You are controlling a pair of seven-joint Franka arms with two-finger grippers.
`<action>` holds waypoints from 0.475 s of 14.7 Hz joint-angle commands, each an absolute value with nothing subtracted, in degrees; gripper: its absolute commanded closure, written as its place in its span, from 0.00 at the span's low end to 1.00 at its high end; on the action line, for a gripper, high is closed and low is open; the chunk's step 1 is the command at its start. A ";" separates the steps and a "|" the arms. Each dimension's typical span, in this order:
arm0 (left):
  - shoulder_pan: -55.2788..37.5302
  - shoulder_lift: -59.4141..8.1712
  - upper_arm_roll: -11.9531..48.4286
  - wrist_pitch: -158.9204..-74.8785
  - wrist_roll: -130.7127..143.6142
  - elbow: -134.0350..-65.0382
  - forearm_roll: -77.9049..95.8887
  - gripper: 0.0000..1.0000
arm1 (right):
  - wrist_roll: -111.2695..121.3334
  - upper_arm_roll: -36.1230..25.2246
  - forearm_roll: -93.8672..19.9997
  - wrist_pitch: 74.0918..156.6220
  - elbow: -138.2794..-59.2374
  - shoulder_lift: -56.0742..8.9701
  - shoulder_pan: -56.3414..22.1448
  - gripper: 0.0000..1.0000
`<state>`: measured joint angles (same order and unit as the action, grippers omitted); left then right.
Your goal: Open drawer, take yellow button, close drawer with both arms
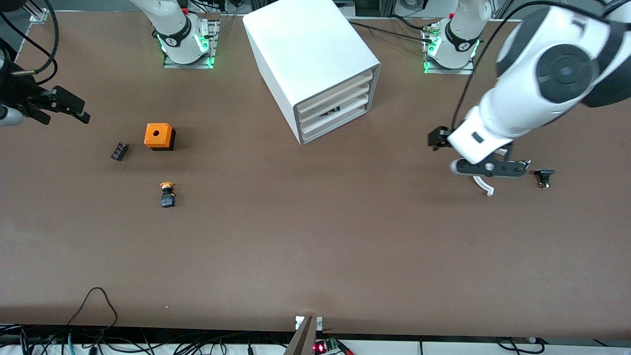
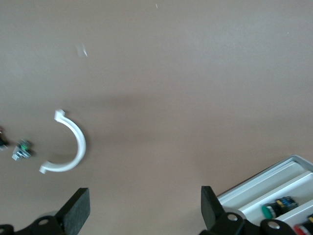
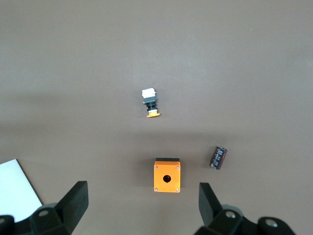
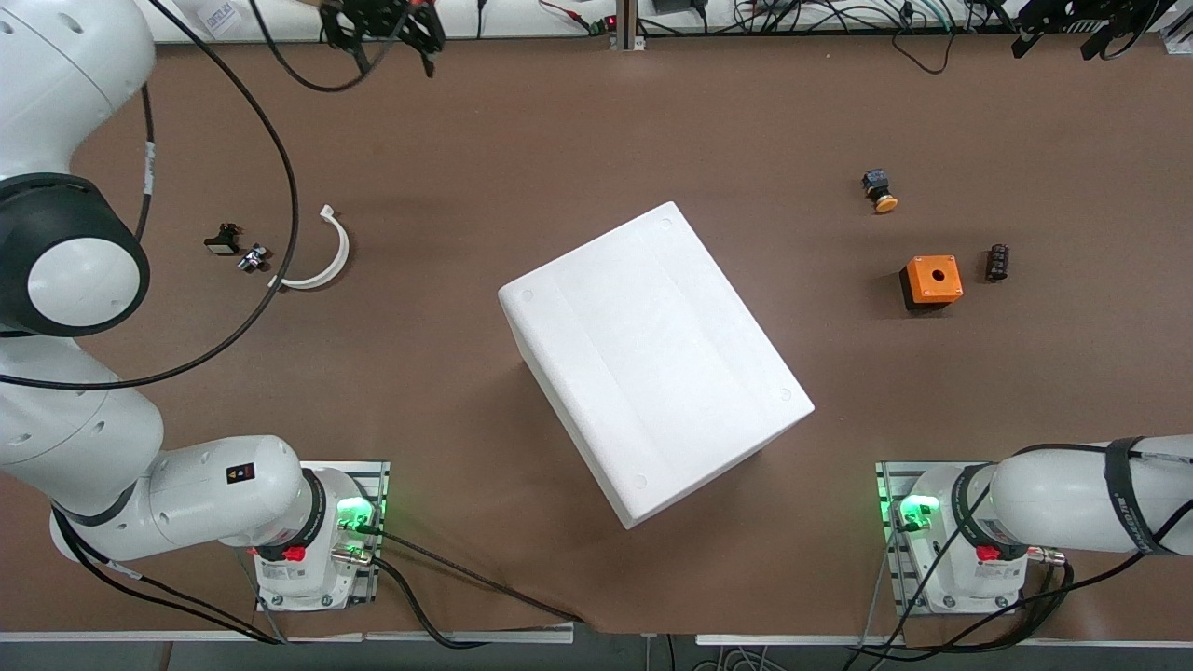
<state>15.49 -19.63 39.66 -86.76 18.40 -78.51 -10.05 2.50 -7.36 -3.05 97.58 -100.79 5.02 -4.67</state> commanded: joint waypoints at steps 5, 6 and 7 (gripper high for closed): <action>4.15 -8.20 13.22 -89.54 -1.74 -84.25 -1.76 0.00 | 1.41 -6.85 3.69 87.13 -85.99 -0.42 -7.99 0.00; 2.65 -5.30 10.66 -92.61 -2.02 -87.59 -1.76 0.00 | 1.23 -6.86 3.52 85.53 -83.78 -1.66 -8.08 0.00; 1.42 -2.66 8.81 -96.38 -2.20 -91.28 -2.02 0.00 | 1.14 -6.86 3.25 84.91 -82.72 -2.10 -8.09 0.00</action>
<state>4.83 -10.69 14.01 -89.79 -0.13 -81.17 -3.11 2.03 -6.74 2.48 88.81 -89.48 1.82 -7.47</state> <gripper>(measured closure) 0.000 0.000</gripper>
